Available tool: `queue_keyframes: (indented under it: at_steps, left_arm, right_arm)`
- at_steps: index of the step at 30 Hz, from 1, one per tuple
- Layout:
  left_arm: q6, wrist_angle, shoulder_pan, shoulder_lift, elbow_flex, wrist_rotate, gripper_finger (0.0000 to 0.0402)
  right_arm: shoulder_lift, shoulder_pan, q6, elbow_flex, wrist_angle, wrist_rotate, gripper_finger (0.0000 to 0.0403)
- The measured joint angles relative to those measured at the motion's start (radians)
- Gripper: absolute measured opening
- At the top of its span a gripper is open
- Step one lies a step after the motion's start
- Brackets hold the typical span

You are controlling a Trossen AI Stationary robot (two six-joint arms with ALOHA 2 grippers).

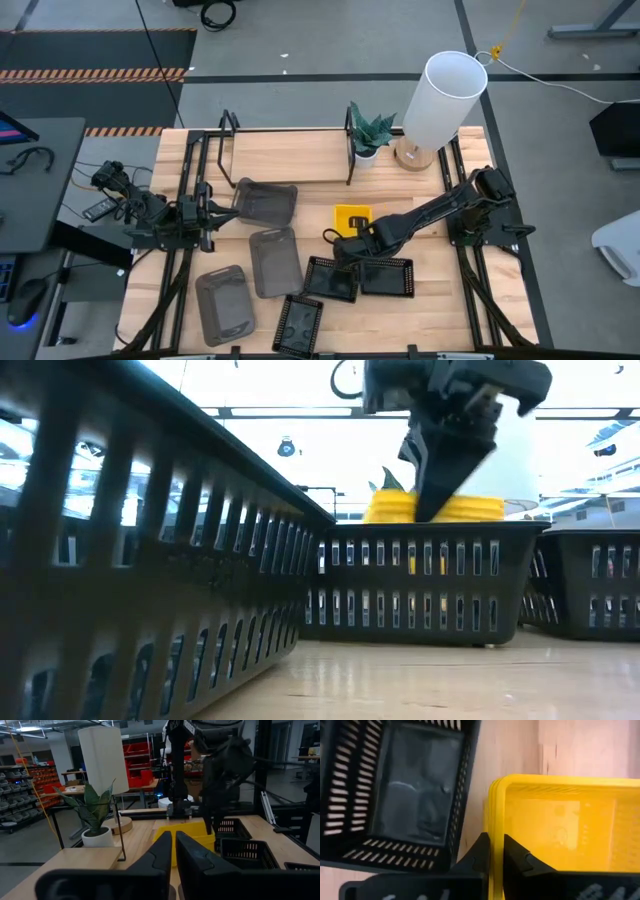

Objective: Stack baskets on shelf by color
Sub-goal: Put the stacked yellow baskets on the shelf

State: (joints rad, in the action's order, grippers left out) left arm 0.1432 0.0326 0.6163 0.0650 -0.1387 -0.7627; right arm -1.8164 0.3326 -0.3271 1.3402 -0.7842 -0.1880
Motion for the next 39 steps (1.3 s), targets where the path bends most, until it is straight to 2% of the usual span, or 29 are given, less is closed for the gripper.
queue_keyframes:
  at_steps: [9, 13, 24, 33, 39]
  left_arm:
    - [0.0, 0.0, 0.0, 0.0, 0.0, 0.0, 0.0034]
    - [0.0, 0.0, 0.0, 0.0, 0.0, 0.0, 0.0028]
    - [0.0, 0.0, 0.0, 0.0, 0.0, 0.0, 0.0039]
    - [0.0, 0.0, 0.0, 0.0, 0.0, 0.0, 0.0028]
    - [0.0, 0.0, 0.0, 0.0, 0.0, 0.0, 0.0035]
  right_arm:
    - [0.0, -0.014, 0.178, 0.049, 0.016, -0.1, 0.0021]
    - [0.0, -0.054, 0.247, 0.051, 0.039, -0.106, 0.0022]
    - [0.0, -0.212, 0.404, 0.051, 0.109, -0.107, 0.0023]
    - [0.0, -0.381, 0.517, 0.052, 0.152, -0.107, 0.0024]
    - [0.0, -0.44, 0.59, 0.052, 0.192, -0.099, 0.0025]
